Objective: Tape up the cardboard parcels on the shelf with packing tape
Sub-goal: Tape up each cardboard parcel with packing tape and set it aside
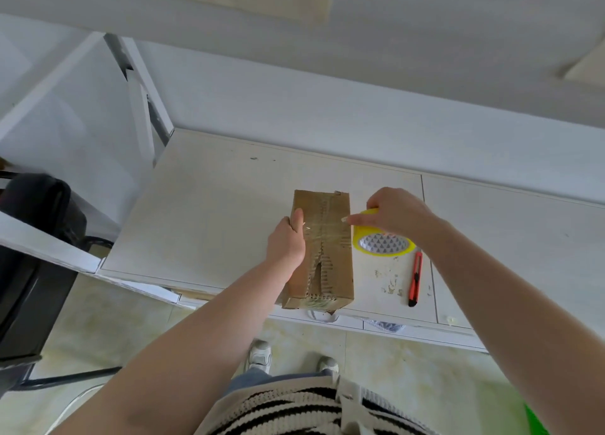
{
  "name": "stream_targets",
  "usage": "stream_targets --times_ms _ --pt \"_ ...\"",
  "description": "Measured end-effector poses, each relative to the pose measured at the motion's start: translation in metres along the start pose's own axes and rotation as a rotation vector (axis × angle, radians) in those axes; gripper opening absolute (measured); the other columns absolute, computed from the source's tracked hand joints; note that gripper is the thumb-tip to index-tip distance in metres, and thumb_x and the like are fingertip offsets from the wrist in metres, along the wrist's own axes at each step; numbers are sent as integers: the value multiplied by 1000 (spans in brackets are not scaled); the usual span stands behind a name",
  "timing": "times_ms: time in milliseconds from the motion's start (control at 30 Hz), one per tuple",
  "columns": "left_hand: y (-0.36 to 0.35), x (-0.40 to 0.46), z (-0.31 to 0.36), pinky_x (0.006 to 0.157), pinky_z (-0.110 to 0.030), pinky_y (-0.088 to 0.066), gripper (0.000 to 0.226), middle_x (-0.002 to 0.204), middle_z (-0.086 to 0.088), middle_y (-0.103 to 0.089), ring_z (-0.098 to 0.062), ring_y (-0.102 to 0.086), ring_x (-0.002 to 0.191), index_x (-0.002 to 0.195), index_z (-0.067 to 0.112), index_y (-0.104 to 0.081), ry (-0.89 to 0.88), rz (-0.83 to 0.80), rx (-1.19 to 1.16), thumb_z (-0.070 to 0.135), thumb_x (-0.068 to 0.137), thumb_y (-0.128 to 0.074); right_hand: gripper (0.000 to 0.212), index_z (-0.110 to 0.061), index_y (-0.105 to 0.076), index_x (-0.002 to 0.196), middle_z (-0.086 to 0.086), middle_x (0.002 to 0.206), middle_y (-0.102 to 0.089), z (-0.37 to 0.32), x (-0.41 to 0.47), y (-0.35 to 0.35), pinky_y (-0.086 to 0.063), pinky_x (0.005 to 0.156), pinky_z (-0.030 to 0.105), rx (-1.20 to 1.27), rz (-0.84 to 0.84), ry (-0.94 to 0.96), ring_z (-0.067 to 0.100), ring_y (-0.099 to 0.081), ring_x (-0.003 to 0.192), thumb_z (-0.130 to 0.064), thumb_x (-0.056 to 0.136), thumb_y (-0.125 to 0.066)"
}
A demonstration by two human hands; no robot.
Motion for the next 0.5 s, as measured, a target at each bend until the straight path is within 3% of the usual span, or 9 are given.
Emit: stream_targets --times_ms 67,167,267,400,467,500 --pt "2 -1 1 87 -36 -43 62 116 -12 -62 -32 -57 112 121 6 -57 -11 -5 26 53 104 -20 63 -15 -47 57 -2 54 -49 7 7 -13 -33 54 27 41 -33 -31 15 -51 55 -74 76 -61" --pt "1 0 0 78 -36 -48 60 89 -4 -59 -24 -58 87 96 11 -54 -29 -20 90 66 96 -29 64 -13 -44 57 -1 52 -40 18 16 -29 -29 54 29 188 -91 -33 17 -43 52 -72 75 -64" --pt "0 0 1 73 -34 -54 76 90 -1 -69 -17 -64 78 106 11 -64 14 -52 121 80 78 -51 64 -15 -41 57 -1 51 -33 23 18 -34 -26 54 30 242 -102 -10 17 -36 50 -71 76 -64" --pt "4 4 2 70 -26 -48 46 93 3 -69 -12 -59 77 100 19 -66 41 -134 -20 63 85 -63 62 -12 -45 60 1 55 -33 20 15 -29 -26 56 30 258 -112 28 19 -37 54 -68 78 -64" --pt "11 7 -2 75 -27 -52 46 94 3 -71 -15 -66 81 104 14 -69 84 -215 -188 56 87 -65 59 -4 -55 64 4 59 -41 18 12 -15 -30 56 30 251 -126 79 19 -42 57 -60 83 -65" --pt "14 7 -3 70 -28 -55 48 91 -2 -74 -18 -71 78 106 11 -70 118 -261 -252 55 87 -65 56 -2 -60 68 5 62 -46 17 9 -5 -33 57 30 260 -131 104 18 -45 59 -55 86 -64"
Point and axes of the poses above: each hand's wrist, its own x-axis towards the middle knuckle, its own y-axis out of the back of the hand, z = x × y, the point moved 1 cm from there along x, towards the middle knuckle
